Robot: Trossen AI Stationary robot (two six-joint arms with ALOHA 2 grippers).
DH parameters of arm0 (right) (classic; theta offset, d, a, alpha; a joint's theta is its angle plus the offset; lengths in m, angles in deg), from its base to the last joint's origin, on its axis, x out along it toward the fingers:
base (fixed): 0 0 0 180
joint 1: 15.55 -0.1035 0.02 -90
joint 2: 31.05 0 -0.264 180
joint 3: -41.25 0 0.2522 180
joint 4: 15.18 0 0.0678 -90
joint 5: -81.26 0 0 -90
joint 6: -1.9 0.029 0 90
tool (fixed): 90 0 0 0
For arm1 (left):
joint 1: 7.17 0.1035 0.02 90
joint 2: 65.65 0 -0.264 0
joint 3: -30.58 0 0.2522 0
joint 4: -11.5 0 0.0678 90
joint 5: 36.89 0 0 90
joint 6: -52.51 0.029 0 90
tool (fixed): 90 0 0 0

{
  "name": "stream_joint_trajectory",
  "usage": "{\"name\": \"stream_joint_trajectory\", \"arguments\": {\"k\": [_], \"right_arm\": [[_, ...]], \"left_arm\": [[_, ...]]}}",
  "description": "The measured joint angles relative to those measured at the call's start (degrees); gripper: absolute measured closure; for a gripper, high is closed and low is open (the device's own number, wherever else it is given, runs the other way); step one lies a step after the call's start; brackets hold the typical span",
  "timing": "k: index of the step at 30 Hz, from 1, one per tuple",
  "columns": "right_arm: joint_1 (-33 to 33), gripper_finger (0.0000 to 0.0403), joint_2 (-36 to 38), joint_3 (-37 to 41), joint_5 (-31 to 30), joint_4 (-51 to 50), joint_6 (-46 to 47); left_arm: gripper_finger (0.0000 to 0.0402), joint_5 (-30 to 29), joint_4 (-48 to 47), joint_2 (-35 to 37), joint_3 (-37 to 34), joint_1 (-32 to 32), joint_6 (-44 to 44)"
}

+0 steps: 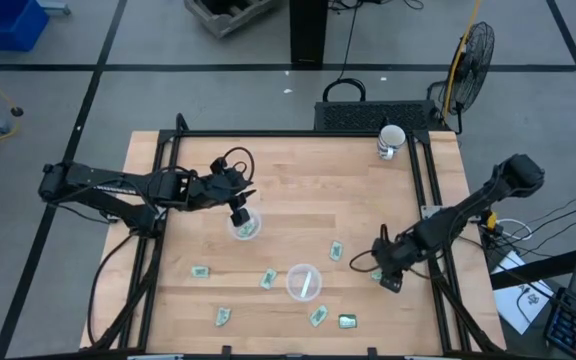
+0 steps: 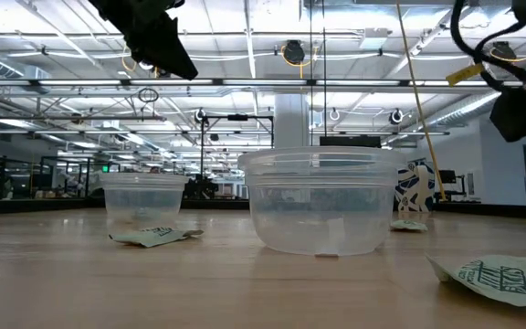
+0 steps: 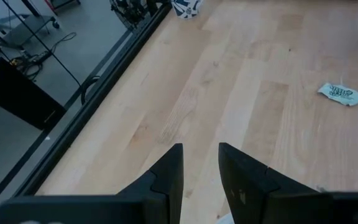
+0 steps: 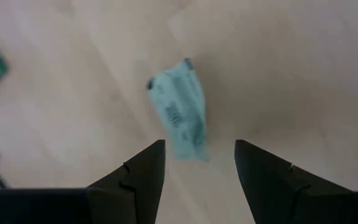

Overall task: Pick and place items into bin
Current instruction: Put the white stevia packet into the bottom transparent bin

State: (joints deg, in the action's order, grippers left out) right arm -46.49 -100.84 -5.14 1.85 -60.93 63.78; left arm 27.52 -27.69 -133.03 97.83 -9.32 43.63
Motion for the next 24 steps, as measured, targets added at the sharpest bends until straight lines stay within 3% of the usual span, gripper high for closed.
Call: {"name": "stream_joint_trajectory", "arguments": {"k": [14,24], "right_arm": [[0.02,0.0226,-4.03,-0.15,-2.56,-0.02,-1.46],[0.06,0.0339,-4.08,0.02,-3.36,-0.65,-1.51]], "left_arm": [[0.0293,0.00,0.00,0.00,0.00,0.00,0.17],[0.0293,-0.02,0.00,0.00,0.00,0.00,0.17]]}}
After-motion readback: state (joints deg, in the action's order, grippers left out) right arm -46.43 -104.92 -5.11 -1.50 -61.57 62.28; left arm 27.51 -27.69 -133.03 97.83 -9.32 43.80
